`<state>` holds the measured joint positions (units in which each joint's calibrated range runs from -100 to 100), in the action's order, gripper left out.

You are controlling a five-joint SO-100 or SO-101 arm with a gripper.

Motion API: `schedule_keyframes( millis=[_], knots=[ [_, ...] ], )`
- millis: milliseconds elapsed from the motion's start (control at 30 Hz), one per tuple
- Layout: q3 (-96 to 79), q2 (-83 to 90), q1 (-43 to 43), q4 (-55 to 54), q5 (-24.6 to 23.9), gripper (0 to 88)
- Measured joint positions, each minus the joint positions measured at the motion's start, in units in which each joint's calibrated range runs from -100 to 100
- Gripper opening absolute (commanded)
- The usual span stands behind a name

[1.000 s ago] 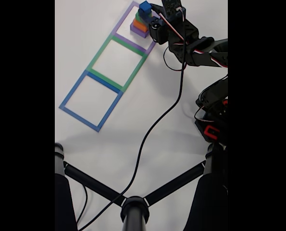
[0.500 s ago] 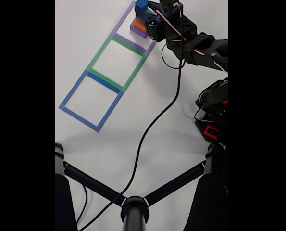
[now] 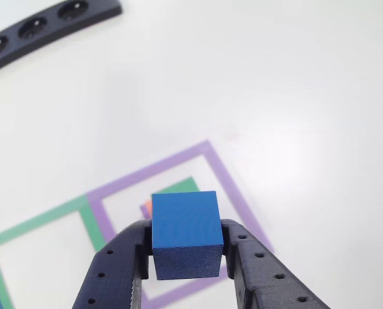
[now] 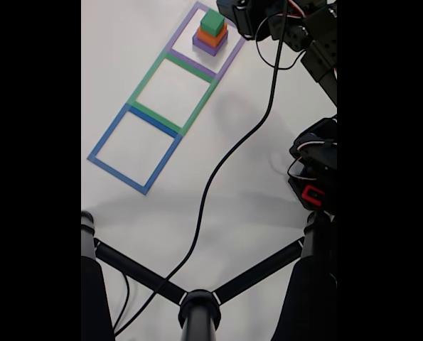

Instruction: Tower of hanoi

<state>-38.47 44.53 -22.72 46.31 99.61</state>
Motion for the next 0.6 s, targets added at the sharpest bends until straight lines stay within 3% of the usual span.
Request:
schedule_keyframes(
  millis=[267, 600],
  knots=[
    [24.9, 2.5, -0.4, 31.5, 0.0, 3.4],
    [38.4, 6.1, 2.3, 44.1, 0.0, 3.4]
  ],
)
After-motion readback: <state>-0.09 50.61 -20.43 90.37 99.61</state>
